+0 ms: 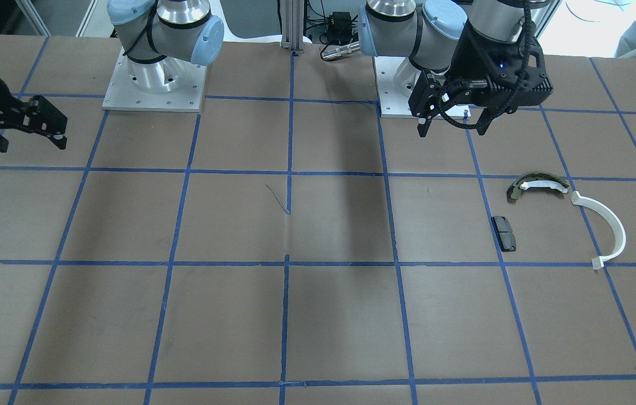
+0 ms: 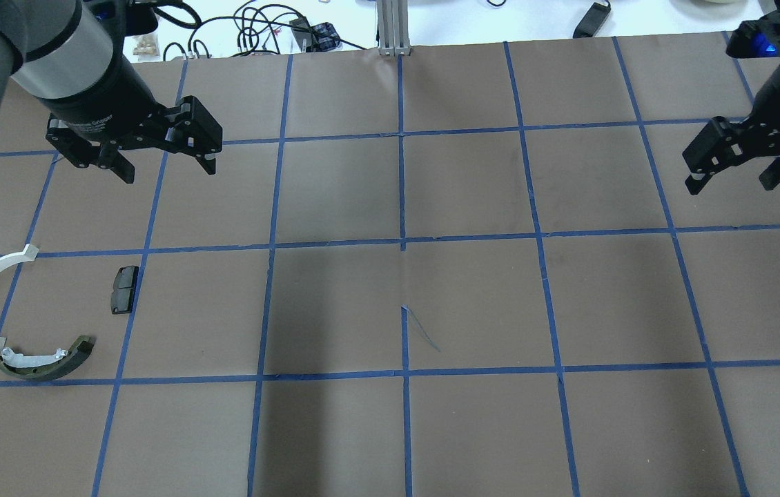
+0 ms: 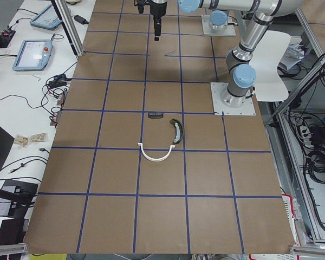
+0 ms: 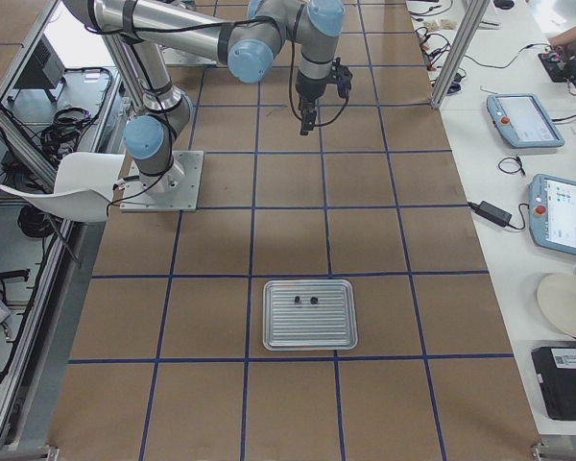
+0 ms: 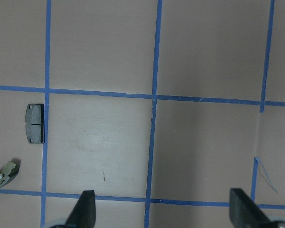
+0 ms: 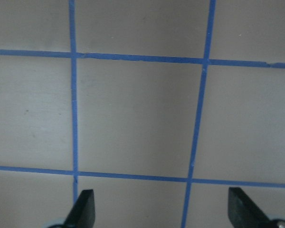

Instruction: Place bearing gear from tray to pile

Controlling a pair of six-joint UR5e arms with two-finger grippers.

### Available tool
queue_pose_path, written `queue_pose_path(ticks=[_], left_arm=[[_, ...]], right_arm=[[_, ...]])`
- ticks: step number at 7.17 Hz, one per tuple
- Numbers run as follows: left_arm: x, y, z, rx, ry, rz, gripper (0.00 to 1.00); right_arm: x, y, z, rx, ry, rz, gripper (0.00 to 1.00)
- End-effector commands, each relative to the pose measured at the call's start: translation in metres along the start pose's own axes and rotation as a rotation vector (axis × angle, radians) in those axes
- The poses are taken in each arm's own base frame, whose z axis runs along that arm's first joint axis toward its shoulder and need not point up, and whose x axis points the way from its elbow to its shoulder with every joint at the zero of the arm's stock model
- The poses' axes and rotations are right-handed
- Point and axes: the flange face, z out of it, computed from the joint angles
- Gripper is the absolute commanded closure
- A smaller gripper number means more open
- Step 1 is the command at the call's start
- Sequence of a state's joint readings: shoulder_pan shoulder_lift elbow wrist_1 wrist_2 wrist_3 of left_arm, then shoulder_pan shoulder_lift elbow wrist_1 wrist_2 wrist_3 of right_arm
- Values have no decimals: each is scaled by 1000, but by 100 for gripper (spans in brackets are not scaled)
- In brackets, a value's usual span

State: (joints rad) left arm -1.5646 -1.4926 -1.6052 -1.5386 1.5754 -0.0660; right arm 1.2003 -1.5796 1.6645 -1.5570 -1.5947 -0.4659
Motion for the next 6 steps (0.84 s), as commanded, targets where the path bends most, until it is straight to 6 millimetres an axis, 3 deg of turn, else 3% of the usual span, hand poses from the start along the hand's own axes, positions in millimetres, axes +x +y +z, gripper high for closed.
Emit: queue_pose_path(ticks=[1, 3, 5, 6], left_arm=[[0, 0, 0, -1, 0, 0, 0], [0, 0, 0, -1, 0, 0, 0], [-1, 0, 0, 1, 0, -1, 0], [-1, 0, 0, 1, 0, -1, 0]], right_arm=[[87, -8, 23, 0, 51, -129, 0], [171, 5, 47, 9, 44, -234, 0], [227, 17, 66, 15, 56, -336, 0], [264, 17, 89, 27, 79, -431, 0]])
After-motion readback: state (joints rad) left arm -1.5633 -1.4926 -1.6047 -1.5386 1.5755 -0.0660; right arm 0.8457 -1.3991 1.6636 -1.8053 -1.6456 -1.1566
